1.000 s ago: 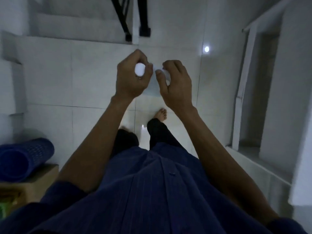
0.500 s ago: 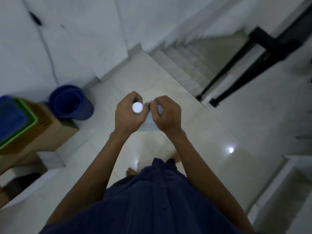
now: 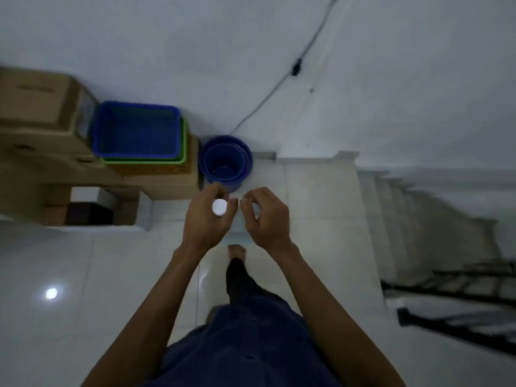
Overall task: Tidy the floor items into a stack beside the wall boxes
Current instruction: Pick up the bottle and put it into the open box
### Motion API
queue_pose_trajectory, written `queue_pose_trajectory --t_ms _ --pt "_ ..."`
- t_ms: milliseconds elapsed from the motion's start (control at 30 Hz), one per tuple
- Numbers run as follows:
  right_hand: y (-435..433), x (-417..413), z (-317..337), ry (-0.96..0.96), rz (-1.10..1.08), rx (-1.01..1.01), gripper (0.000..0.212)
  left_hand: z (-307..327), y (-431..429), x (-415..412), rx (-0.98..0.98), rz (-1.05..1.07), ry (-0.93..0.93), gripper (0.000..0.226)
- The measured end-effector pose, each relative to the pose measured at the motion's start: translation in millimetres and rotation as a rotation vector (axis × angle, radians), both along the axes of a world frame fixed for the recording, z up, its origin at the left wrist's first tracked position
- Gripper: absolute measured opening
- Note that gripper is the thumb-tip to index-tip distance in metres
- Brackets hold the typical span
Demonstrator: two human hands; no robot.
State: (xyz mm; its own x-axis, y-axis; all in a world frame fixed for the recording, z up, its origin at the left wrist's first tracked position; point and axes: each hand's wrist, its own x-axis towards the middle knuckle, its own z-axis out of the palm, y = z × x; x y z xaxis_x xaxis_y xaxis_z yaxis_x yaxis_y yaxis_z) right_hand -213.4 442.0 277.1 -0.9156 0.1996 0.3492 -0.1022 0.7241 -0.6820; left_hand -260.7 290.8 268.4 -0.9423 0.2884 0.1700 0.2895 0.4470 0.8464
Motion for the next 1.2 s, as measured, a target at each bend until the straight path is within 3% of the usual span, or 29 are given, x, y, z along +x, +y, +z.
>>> queue_pose_trajectory --t_ms 167,367,467,667,767,900,1100,1200 --pt "-60.1 -104.0 -20.1 -0.084 0.363 -0.061 0.035 -15.5 -73.4 -58.9 -0.027 0.304 -0.058 0.022" --pt "-168.8 -194.6 -35.9 -0.199 0.632 -0.082 0.031 -31.5 -180.4 -106.2 -0.026 0.606 -0.111 0.02" --pt "-228.6 -230.5 -48.0 -0.233 0.68 -0.072 0.024 -47.8 -237.2 -134.1 -0.016 0.651 -0.143 0.019" --pt "-330.6 -282.8 -101.4 -0.325 0.586 -0.118 0.032 -105.2 -340.3 -200.1 -0.03 0.594 -0.195 0.024" --pt "-365.9 -304.5 -154.0 -0.398 0.591 -0.118 0.029 -161.6 -376.3 -225.8 -0.051 0.585 -0.182 0.025" --pt "-391.5 -333.9 -264.6 -0.638 0.725 -0.048 0.029 -281.4 -404.1 -240.2 -0.069 0.634 -0.207 0.026" --pt "-414.4 -381.0 -443.9 -0.741 0.95 0.24 0.071 -476.4 -427.0 -259.0 -0.061 0.759 -0.203 0.03" --pt "-429.2 -402.1 -521.3 -0.73 0.986 0.287 0.08 -556.4 -432.5 -272.6 -0.052 0.826 -0.182 0.029"
